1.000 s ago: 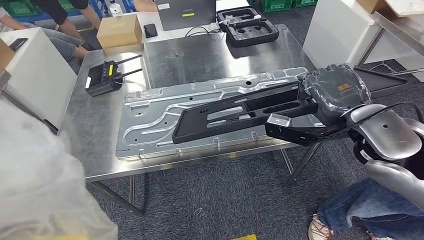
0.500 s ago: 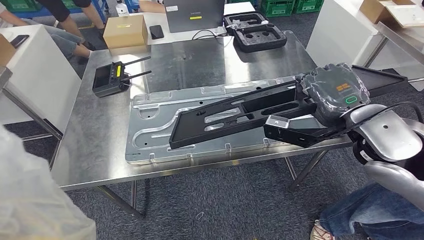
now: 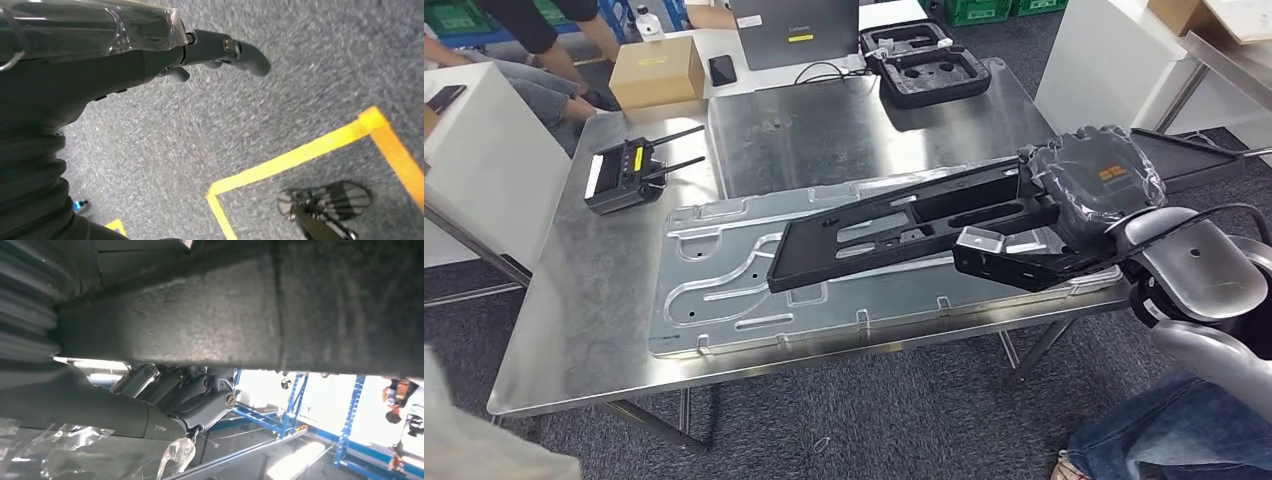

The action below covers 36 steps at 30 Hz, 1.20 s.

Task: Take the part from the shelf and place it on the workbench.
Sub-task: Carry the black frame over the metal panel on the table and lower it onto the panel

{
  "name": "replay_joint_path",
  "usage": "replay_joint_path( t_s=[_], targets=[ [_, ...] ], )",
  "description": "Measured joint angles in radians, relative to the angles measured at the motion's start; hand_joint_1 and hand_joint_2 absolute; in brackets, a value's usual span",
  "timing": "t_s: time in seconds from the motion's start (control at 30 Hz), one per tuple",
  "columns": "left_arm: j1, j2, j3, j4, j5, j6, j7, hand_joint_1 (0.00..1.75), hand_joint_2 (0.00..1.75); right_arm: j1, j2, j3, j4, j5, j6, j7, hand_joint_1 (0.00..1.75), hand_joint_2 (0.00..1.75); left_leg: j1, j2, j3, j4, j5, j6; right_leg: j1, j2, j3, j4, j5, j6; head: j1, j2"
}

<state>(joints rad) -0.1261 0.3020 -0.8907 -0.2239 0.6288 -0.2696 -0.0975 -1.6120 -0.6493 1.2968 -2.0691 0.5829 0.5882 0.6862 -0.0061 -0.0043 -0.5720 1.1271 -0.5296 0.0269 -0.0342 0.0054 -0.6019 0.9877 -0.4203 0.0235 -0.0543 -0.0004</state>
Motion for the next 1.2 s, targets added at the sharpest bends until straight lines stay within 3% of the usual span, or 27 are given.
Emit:
replay_joint_path(
  t_s=[0.07, 0.1, 0.13, 0.23, 0.27, 0.3, 0.37, 0.43, 0.5, 0.57, 0.6, 0.63, 0.67, 0.73, 0.8, 0.93, 0.97, 1.07, 1.1, 1.13, 1.17, 1.2],
  targets=[
    [0.001, 0.000, 0.000, 0.000, 0.000, -0.003, 0.000, 0.00, 1.75, 0.001, 0.002, 0.000, 0.000, -0.001, 0.000, -0.001, 1.75, 1.75, 0.005, 0.000, -0.090, 0.124, -0.042, -0.008, 0.001, 0.001, 0.013, 0.000, -0.014, -0.001, 0.000, 0.000],
    [0.003, -0.001, 0.000, 0.000, 0.001, -0.005, 0.000, 0.00, 1.75, 0.003, 0.002, 0.001, 0.000, -0.001, 0.000, -0.002, 1.75, 1.75, 0.007, 0.000, -0.117, 0.144, -0.043, -0.008, 0.002, 0.002, 0.022, 0.000, -0.022, -0.001, 0.000, 0.000],
    [0.005, -0.001, 0.000, 0.000, 0.001, -0.007, 0.000, 0.00, 1.75, 0.004, 0.002, 0.001, 0.000, -0.002, 0.000, -0.002, 1.75, 1.75, 0.007, 0.000, -0.125, 0.124, -0.022, -0.006, 0.003, 0.002, 0.034, 0.000, -0.031, 0.000, 0.000, 0.000],
    [0.008, 0.000, 0.000, 0.000, 0.002, -0.009, 0.000, 0.00, 1.75, 0.004, 0.006, 0.001, 0.000, 0.000, 0.000, -0.004, 1.75, 1.75, -0.003, 0.000, -0.082, -0.074, 0.122, 0.019, 0.007, 0.002, 0.071, -0.003, -0.058, 0.005, 0.000, 0.000],
    [0.009, 0.002, 0.000, 0.000, 0.001, -0.014, 0.000, 0.00, 1.75, 0.005, 0.008, 0.002, 0.000, 0.004, -0.002, -0.007, 1.75, 1.75, -0.009, -0.001, -0.067, -0.125, 0.150, 0.030, 0.007, 0.003, 0.080, -0.006, -0.065, 0.009, 0.001, 0.000],
    [0.009, 0.004, 0.000, 0.000, 0.000, -0.021, 0.001, 0.00, 1.75, 0.008, 0.011, 0.002, 0.001, 0.009, -0.004, -0.013, 1.75, 1.75, -0.015, -0.001, -0.055, -0.153, 0.161, 0.039, 0.005, 0.005, 0.088, -0.009, -0.068, 0.014, 0.001, 0.000],
    [0.007, 0.009, 0.000, 0.000, -0.004, -0.039, 0.002, 0.00, 1.75, 0.018, 0.021, 0.005, 0.001, 0.023, -0.011, -0.029, 1.75, 1.75, -0.023, -0.002, -0.033, -0.174, 0.152, 0.052, 0.002, 0.007, 0.104, -0.010, -0.065, 0.026, 0.001, 0.000],
    [0.004, 0.013, 0.000, 0.000, -0.007, -0.042, 0.003, 0.00, 1.75, 0.036, 0.039, 0.008, 0.003, 0.035, -0.027, -0.049, 1.75, 1.75, -0.022, -0.001, 0.000, -0.193, 0.151, 0.061, 0.001, 0.003, 0.101, 0.024, -0.071, 0.030, 0.002, 0.000],
    [-0.004, 0.012, 0.000, 0.000, -0.010, -0.037, 0.004, 0.00, 1.75, 0.053, 0.067, 0.012, 0.005, 0.047, -0.047, -0.073, 1.75, 1.75, -0.020, -0.001, 0.024, -0.202, 0.145, 0.067, 0.003, 0.000, 0.048, 0.124, -0.108, 0.031, 0.003, -0.001],
    [-0.012, 0.008, 0.000, 0.000, -0.014, -0.035, 0.007, 0.00, 1.75, 0.073, 0.102, 0.022, 0.008, 0.065, -0.057, -0.096, 1.75, 1.75, -0.019, -0.002, 0.035, -0.202, 0.132, 0.071, 0.007, 0.000, -0.036, 0.240, -0.154, 0.034, 0.003, -0.001],
    [-0.013, 0.005, 0.000, 0.000, -0.017, -0.036, 0.009, 0.00, 1.75, 0.084, 0.120, 0.028, 0.011, 0.074, -0.058, -0.106, 1.75, 1.75, -0.020, -0.003, 0.042, -0.202, 0.125, 0.070, 0.008, 0.000, -0.067, 0.268, -0.161, 0.035, 0.003, -0.001],
    [-0.014, 0.003, 0.000, 0.000, -0.018, -0.036, 0.011, 0.00, 1.75, 0.094, 0.138, 0.034, 0.015, 0.081, -0.058, -0.115, 1.75, 1.75, -0.019, -0.004, 0.051, -0.201, 0.117, 0.069, 0.008, 0.000, -0.081, 0.261, -0.148, 0.035, 0.003, -0.001],
    [-0.015, 0.001, 0.000, 0.000, -0.019, -0.037, 0.013, 0.00, 1.75, 0.102, 0.155, 0.039, 0.019, 0.087, -0.058, -0.123, 1.75, 1.75, -0.019, -0.006, 0.062, -0.201, 0.108, 0.066, 0.008, 0.000, -0.076, 0.215, -0.111, 0.034, 0.003, -0.001],
    [-0.016, -0.001, 0.000, 0.000, -0.020, -0.036, 0.016, 0.00, 1.75, 0.111, 0.185, 0.047, 0.029, 0.098, -0.059, -0.137, 1.75, 1.75, -0.020, -0.011, 0.082, -0.199, 0.089, 0.059, 0.009, 0.000, -0.039, 0.074, -0.009, 0.031, 0.003, -0.001],
    [-0.020, -0.002, 0.000, 0.000, -0.021, -0.036, 0.019, 0.00, 1.75, 0.120, 0.215, 0.054, 0.046, 0.118, -0.065, -0.156, 1.75, 1.75, -0.022, -0.014, 0.085, -0.196, 0.076, 0.049, 0.013, 0.000, -0.019, -0.010, 0.035, 0.022, 0.003, -0.001],
    [-0.025, -0.002, -0.001, 0.000, -0.018, -0.046, 0.020, 0.00, 1.75, 0.149, 0.272, 0.060, 0.086, 0.167, -0.083, -0.195, 1.75, 1.75, -0.021, -0.013, 0.073, -0.165, 0.063, 0.031, 0.010, -0.002, -0.007, -0.026, 0.032, 0.001, 0.002, -0.001],
    [-0.026, -0.001, -0.001, 0.000, -0.014, -0.052, 0.019, 0.00, 1.75, 0.153, 0.286, 0.060, 0.098, 0.178, -0.088, -0.201, 1.75, 1.75, -0.018, -0.011, 0.049, -0.123, 0.053, 0.024, 0.007, -0.002, -0.002, -0.028, 0.029, -0.002, 0.001, -0.001],
    [-0.026, 0.000, 0.000, 0.000, -0.001, -0.060, 0.015, 0.00, 1.75, 0.169, 0.323, 0.063, 0.133, 0.200, -0.102, -0.218, 1.75, 1.75, 0.000, -0.008, -0.085, 0.079, -0.005, 0.000, 0.006, -0.002, 0.009, -0.028, 0.015, -0.008, 0.001, -0.001],
    [-0.025, 0.000, 0.000, 0.000, 0.001, -0.061, 0.013, 0.00, 1.75, 0.177, 0.331, 0.065, 0.143, 0.202, -0.105, -0.222, 1.75, 1.75, 0.006, -0.007, -0.120, 0.116, -0.015, -0.005, 0.006, -0.001, 0.015, -0.028, 0.009, -0.007, 0.001, -0.001],
    [-0.025, -0.001, 0.000, 0.000, 0.001, -0.063, 0.011, 0.00, 1.75, 0.185, 0.338, 0.067, 0.153, 0.204, -0.106, -0.225, 1.75, 1.75, 0.011, -0.006, -0.137, 0.114, -0.004, -0.009, 0.005, -0.001, 0.023, -0.028, 0.002, -0.006, 0.001, -0.001],
    [-0.024, -0.001, 0.000, 0.000, 0.001, -0.064, 0.009, 0.00, 1.75, 0.192, 0.344, 0.069, 0.162, 0.205, -0.107, -0.228, 1.75, 1.75, 0.015, -0.004, -0.133, 0.071, 0.032, -0.011, 0.005, -0.001, 0.034, -0.028, -0.006, -0.003, 0.001, -0.001],
    [-0.024, -0.001, 0.000, 0.000, 0.002, -0.063, 0.007, 0.00, 1.75, 0.196, 0.350, 0.070, 0.169, 0.205, -0.108, -0.230, 1.75, 1.75, 0.018, -0.003, -0.112, -0.003, 0.085, -0.013, 0.004, -0.001, 0.046, -0.028, -0.013, 0.000, 0.001, -0.001]
  ],
)
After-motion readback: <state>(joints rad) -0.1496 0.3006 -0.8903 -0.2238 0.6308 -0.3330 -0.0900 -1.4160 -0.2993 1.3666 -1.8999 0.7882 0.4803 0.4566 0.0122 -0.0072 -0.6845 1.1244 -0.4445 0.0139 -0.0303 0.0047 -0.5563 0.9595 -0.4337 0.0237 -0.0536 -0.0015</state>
